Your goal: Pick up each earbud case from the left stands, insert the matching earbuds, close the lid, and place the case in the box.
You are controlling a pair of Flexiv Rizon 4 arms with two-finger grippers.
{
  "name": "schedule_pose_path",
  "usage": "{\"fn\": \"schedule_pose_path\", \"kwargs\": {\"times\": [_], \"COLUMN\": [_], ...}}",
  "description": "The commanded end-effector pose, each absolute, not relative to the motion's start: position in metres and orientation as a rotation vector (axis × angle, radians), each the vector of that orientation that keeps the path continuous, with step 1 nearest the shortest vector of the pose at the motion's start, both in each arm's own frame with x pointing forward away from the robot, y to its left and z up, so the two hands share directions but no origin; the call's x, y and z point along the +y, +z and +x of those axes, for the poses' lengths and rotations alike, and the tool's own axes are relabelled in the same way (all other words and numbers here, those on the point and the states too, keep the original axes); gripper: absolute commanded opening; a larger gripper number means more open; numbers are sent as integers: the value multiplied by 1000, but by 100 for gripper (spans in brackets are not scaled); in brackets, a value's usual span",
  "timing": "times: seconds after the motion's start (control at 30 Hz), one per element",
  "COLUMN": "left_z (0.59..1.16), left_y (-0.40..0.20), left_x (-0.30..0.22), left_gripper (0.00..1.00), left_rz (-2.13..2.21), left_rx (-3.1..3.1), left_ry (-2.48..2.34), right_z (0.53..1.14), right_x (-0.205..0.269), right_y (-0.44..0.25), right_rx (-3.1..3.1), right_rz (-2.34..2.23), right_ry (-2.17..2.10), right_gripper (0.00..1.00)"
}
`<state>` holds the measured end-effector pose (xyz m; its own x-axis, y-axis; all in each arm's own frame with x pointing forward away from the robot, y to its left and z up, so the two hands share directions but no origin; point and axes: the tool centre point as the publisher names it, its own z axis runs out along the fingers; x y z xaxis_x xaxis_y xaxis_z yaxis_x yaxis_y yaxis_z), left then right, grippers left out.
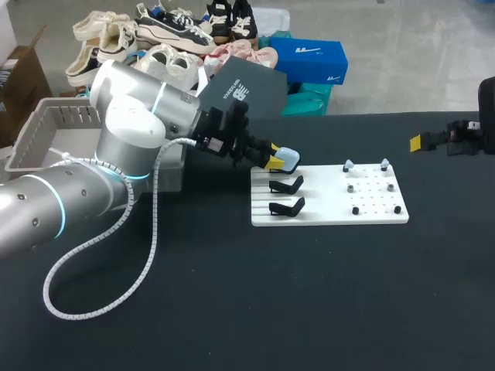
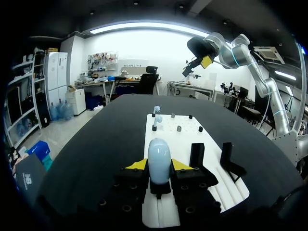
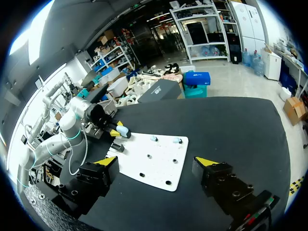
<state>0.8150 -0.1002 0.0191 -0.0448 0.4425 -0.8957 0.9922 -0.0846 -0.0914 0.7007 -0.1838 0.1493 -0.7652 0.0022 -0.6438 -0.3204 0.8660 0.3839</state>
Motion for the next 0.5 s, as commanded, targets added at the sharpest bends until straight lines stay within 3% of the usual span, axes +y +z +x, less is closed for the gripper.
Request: {"fn": "schedule_pose_path", "kwargs": {"times": [0.03, 0.5], "left_z": [811, 784], "left_y": [20, 79], "left_x": [-98, -75], "left_gripper": [0, 0], "left_rz": [1585, 1506], "left_rx": [1535, 1418], "left_ry": [-1090, -1078], "right_z": [701, 701], "right_x": [-184, -184], "right_y": [149, 149], "right_rx": [2372, 2372], "right_rz": [-232, -232], "right_ry": [639, 639], "right_gripper": [100, 100]}}
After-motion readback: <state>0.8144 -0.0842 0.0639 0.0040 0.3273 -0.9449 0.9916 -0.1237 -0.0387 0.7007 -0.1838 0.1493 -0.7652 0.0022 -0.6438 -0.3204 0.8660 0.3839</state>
